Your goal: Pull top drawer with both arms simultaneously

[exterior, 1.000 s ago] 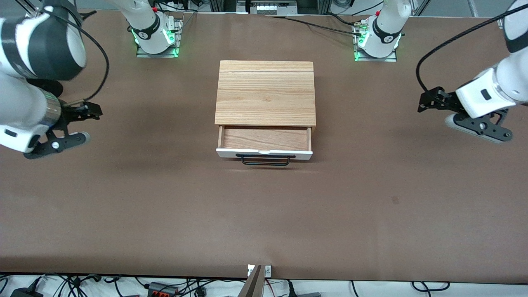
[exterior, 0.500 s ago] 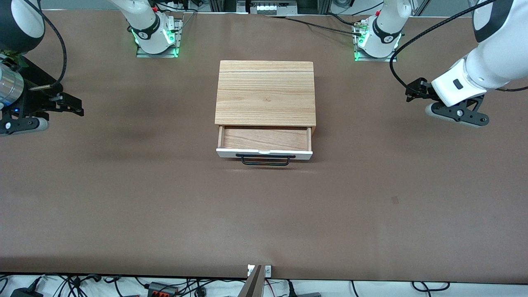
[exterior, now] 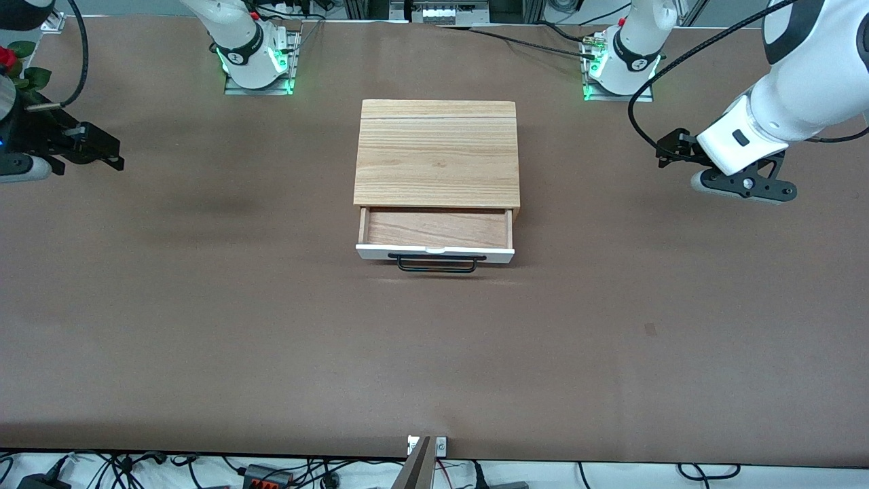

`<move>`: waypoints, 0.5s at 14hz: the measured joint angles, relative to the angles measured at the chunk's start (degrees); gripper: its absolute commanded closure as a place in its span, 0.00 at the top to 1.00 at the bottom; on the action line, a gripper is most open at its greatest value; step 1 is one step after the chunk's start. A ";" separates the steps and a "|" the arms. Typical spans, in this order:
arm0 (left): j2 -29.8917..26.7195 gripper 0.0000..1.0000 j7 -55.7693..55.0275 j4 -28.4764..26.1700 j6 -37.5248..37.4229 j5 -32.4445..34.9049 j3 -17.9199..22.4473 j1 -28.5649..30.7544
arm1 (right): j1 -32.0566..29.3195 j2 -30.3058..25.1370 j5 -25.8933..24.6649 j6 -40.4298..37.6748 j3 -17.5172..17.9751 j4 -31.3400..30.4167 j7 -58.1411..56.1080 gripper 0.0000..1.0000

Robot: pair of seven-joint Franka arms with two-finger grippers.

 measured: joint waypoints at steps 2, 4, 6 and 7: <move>0.01 1.00 -1.74 0.04 -0.20 0.00 0.52 0.05 | -0.04 0.16 0.13 -0.16 0.01 -0.33 2.32 1.00; 0.11 1.00 -2.62 0.44 -0.20 0.00 1.04 0.10 | -0.04 0.59 0.21 -0.20 0.21 -0.40 3.71 1.00; 0.17 1.00 -2.89 0.70 -0.20 0.00 1.17 0.10 | -0.03 0.64 0.24 -0.49 0.40 -0.40 4.07 1.00; 0.19 1.00 -2.97 0.78 -0.20 0.00 1.17 0.09 | -0.04 0.64 0.27 -0.71 0.40 -0.39 4.13 1.00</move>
